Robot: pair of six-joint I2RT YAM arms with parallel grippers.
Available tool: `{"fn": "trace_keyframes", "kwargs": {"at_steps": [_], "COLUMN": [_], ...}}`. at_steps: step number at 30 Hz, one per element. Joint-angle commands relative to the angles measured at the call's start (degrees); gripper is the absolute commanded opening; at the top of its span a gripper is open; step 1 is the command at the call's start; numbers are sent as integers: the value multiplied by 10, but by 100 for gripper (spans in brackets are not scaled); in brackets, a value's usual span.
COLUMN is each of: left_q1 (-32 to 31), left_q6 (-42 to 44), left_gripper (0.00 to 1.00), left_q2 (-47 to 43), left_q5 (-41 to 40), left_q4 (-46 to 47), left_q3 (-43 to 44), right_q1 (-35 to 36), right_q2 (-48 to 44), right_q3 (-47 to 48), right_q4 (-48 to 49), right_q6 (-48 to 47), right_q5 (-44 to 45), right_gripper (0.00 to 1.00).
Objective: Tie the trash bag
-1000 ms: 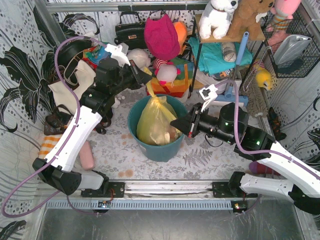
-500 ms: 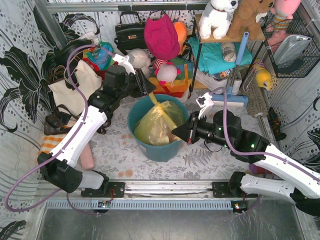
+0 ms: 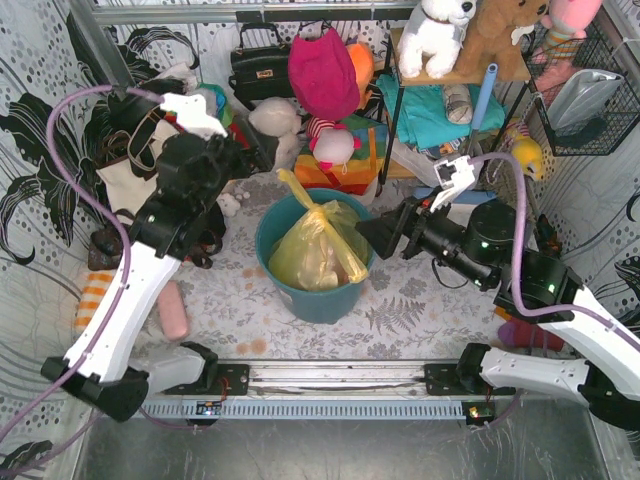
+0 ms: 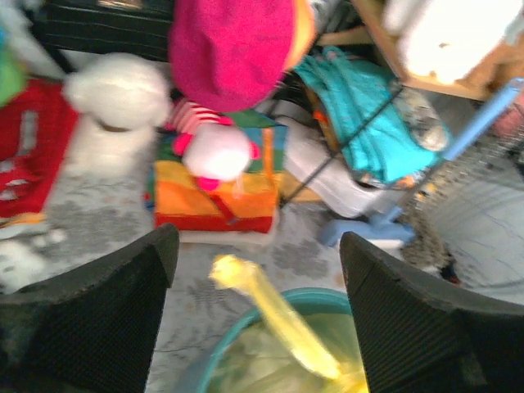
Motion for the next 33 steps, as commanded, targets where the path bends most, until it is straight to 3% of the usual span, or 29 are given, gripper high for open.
{"fn": "trace_keyframes", "kwargs": {"at_steps": [1, 4, 8, 14, 20, 24, 28, 31, 33], "left_q1": [4, 3, 3, 25, 52, 57, 70, 73, 74], "left_q6": [56, 64, 78, 69, 73, 101, 145, 175, 176], "left_gripper": [96, 98, 98, 98, 98, 98, 98, 98, 98], "left_q2": [-61, -98, -139, -166, -145, -110, -37, 41, 62], "left_q5": [-156, -211, -277, -386, -435, -454, -443, -451, -432], "left_q4": [57, 86, 148, 277, 385, 474, 591, 694, 708], "left_q3": [-76, -139, -251, -422, -553, -624, -677, -703, -690], "right_q1": [2, 1, -37, -236, -376, -435, -468, -483, -492], "right_q2": [31, 56, 85, 77, 74, 64, 77, 134, 186], "right_q3": [7, -14, -45, -155, -304, -441, -582, -626, -630], "right_q4": [-29, -8, 33, 114, 192, 321, 526, 630, 686], "right_q6": [-78, -104, -134, -113, -170, -245, -326, -347, -357], "right_q5": [150, 229, 277, 166, 176, 212, 229, 257, 272], "right_gripper": [73, 100, 97, 97, 97, 97, 97, 97, 97]}}
